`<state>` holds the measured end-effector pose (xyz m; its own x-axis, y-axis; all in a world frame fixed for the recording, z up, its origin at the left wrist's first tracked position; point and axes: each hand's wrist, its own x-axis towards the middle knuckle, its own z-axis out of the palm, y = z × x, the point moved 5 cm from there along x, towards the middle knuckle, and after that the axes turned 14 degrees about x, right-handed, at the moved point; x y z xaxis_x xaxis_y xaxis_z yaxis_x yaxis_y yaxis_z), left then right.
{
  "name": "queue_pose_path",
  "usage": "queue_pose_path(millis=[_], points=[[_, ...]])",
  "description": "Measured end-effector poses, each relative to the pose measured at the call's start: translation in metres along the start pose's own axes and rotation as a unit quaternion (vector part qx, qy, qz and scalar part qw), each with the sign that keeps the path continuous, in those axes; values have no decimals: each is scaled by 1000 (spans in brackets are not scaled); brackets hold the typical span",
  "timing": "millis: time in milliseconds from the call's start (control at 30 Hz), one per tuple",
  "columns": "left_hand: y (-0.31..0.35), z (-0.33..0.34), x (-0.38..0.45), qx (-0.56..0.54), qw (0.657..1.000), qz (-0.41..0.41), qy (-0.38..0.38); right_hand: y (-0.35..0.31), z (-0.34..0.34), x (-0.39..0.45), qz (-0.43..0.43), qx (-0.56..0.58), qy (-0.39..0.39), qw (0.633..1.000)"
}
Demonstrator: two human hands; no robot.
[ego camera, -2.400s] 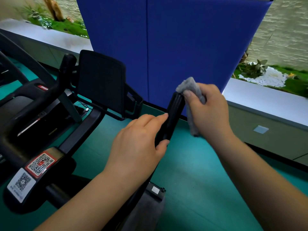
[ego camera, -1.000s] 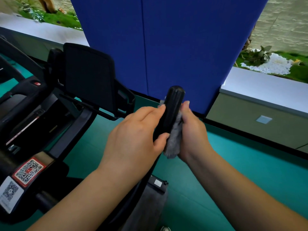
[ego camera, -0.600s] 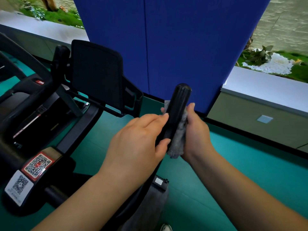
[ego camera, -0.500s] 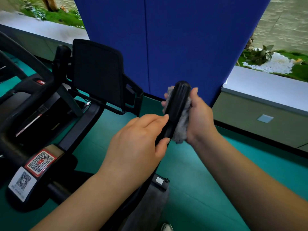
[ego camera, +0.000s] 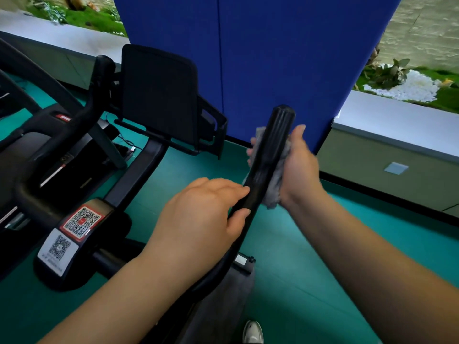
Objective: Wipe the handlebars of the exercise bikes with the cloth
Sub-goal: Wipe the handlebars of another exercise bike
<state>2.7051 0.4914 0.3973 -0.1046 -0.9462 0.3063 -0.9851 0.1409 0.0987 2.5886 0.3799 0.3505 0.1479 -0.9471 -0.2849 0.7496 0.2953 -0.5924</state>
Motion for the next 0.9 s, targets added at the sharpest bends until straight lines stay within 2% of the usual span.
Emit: queue_pose_path(millis=[167,367,467,567,667,800,900], points=[[-5,-1,-11,-9,1000,1,-8,7,-10,-10,-10,-28,25,999],[-10,-4,-22,-9,1000,18,-19,60,-34,-52,89,-20,107,990],[-14,-8,-30,-10,999,28,-18,42,-22,-40,51,-2,100,994],[-17,-11,-37,-12,999,42,-16,29,-19,-35,13,-32,111,993],[-17,-11,-44,-15,998,52,-18,42,-27,-53,17,-56,127,990],[-21,-11,-54,-37,997,62,-26,84,-43,-94,67,-52,160,983],[-28,-14,-62,-37,996,76,-36,80,-36,-89,64,-41,167,983]])
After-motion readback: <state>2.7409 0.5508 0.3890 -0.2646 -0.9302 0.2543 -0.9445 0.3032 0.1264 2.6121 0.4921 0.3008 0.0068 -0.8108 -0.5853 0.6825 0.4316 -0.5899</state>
